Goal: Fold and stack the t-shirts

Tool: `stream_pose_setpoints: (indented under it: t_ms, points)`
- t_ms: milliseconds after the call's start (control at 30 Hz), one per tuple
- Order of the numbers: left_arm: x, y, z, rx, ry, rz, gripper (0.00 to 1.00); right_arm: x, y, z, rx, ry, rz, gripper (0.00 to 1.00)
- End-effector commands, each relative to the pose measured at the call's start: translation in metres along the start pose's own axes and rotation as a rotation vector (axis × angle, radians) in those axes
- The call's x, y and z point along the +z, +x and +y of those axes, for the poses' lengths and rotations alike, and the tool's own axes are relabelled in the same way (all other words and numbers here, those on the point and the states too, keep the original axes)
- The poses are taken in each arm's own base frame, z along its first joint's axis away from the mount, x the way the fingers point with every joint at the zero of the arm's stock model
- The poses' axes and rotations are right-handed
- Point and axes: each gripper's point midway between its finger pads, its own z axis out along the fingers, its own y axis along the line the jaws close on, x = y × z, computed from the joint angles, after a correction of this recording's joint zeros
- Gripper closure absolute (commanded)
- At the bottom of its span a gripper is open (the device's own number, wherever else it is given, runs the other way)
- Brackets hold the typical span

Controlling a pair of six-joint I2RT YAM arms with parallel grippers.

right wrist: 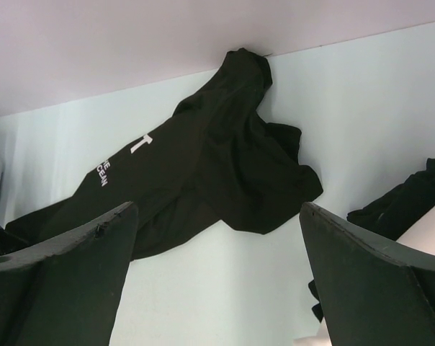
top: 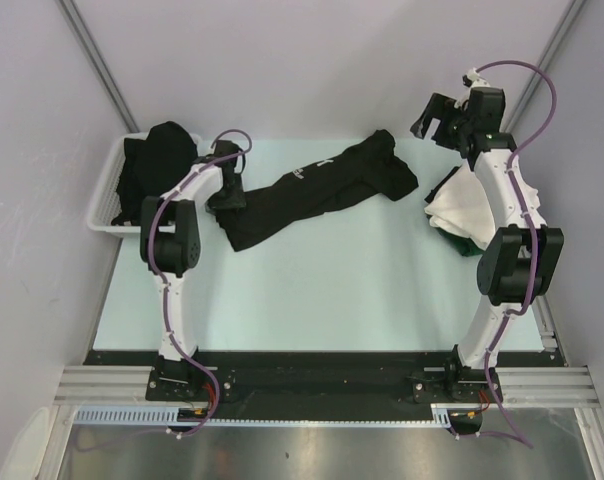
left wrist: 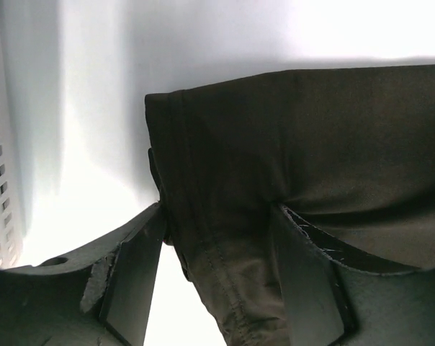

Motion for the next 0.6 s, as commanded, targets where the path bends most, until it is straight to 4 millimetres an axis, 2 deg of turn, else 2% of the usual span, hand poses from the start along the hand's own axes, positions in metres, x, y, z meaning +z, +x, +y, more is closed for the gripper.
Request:
stream_pose_setpoints:
  t_ms: [0,100,233,567]
  points:
    - [0.004,-0.001,0.009,-0.044,0.015,0.006,0.35,-0.03,-0.043,0.018,-0.026,-0.017,-0.094,0.0]
    - [0.008,0.001,0.016,-0.057,0.015,0.018,0.37,-0.032,-0.043,0.018,-0.026,-0.009,-0.091,0.0]
    - [0.011,0.005,0.018,-0.074,0.029,0.036,0.46,-0.036,-0.044,0.016,-0.031,0.003,-0.089,0.0]
    - [0.019,0.02,0.029,-0.095,-0.007,0.075,0.47,-0.049,-0.049,0.011,-0.027,0.019,-0.1,0.0]
